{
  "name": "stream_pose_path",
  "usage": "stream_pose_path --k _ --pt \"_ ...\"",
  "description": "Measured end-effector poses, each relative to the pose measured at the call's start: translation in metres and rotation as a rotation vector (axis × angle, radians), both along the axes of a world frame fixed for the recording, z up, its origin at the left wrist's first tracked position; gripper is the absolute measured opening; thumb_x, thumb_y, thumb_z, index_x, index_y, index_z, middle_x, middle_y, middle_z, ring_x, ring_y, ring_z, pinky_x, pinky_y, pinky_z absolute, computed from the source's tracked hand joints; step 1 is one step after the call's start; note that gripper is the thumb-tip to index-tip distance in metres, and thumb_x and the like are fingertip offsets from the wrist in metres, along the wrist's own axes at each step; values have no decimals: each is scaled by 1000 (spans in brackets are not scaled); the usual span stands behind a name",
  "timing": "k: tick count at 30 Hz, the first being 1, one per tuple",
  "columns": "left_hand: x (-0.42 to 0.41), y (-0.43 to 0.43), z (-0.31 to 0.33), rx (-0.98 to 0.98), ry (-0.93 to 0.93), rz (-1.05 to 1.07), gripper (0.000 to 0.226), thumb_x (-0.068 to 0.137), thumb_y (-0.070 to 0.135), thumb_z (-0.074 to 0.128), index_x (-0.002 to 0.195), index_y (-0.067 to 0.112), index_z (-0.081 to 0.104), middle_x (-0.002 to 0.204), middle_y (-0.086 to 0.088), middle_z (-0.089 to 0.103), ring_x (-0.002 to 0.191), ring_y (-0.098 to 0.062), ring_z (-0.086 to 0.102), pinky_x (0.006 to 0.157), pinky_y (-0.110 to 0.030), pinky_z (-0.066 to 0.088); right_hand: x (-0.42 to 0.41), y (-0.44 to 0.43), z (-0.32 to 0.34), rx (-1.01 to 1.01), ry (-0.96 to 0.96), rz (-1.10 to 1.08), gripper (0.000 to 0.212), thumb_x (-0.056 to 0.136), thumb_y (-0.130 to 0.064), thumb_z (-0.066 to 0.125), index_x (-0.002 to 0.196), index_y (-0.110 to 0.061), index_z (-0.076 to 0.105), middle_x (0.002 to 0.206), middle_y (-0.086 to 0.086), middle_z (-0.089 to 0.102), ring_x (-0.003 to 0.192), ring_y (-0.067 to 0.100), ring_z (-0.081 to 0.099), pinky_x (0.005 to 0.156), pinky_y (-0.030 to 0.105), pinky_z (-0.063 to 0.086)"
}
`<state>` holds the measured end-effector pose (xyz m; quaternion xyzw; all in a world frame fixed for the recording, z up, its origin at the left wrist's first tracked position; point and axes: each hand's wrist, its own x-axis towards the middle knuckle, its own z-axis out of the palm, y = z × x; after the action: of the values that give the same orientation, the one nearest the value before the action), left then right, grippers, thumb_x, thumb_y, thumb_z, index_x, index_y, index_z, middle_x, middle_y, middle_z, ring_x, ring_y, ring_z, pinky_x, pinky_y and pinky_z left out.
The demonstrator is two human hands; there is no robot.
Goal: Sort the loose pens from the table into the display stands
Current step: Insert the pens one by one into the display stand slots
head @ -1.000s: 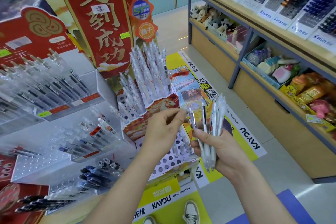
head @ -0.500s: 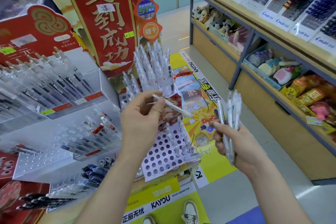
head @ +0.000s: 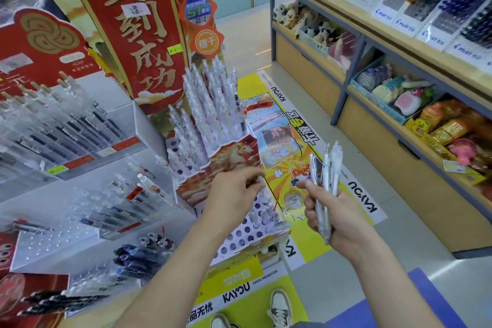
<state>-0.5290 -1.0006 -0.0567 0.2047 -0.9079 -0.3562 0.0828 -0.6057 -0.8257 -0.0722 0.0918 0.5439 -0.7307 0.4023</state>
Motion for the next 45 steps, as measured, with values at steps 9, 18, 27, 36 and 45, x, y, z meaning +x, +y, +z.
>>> stream_pose_path --k 9,18,27,36,45 --pt "-2 -6 -1 -248 -156 -194 29 98 26 55 124 18 65 116 -2 67 108 -19 59 95 -31 45 -3 1 -1 -53 -24 110 26 95 -6 48 109 -1 69 65 6 47 47 15 35 41 22 28" --pt "-10 -2 -5 -367 -194 -204 20 95 30 57 109 19 67 101 0 67 97 -20 59 78 -32 45 0 2 7 -157 64 196 32 86 -16 62 116 -7 67 67 10 53 46 12 36 43 19 29" --pt "-11 0 5 -274 -155 -149 25 96 28 57 118 21 66 106 3 69 98 -17 60 84 -33 48 8 -1 22 -232 16 200 25 81 -26 61 92 -4 69 58 4 46 43 11 36 40 19 30" --pt "0 12 54 882 145 93 16 94 15 57 102 9 69 80 -4 71 68 -15 62 69 -29 53 17 -13 29 -236 52 354 29 80 -33 71 93 -7 72 54 6 47 38 12 37 38 19 32" --pt "18 -15 66 785 424 314 20 95 4 53 95 13 70 76 -1 72 67 -16 71 59 -19 55 11 -9 21 -98 126 235 25 86 -25 63 104 -8 66 70 8 52 37 12 35 36 19 27"
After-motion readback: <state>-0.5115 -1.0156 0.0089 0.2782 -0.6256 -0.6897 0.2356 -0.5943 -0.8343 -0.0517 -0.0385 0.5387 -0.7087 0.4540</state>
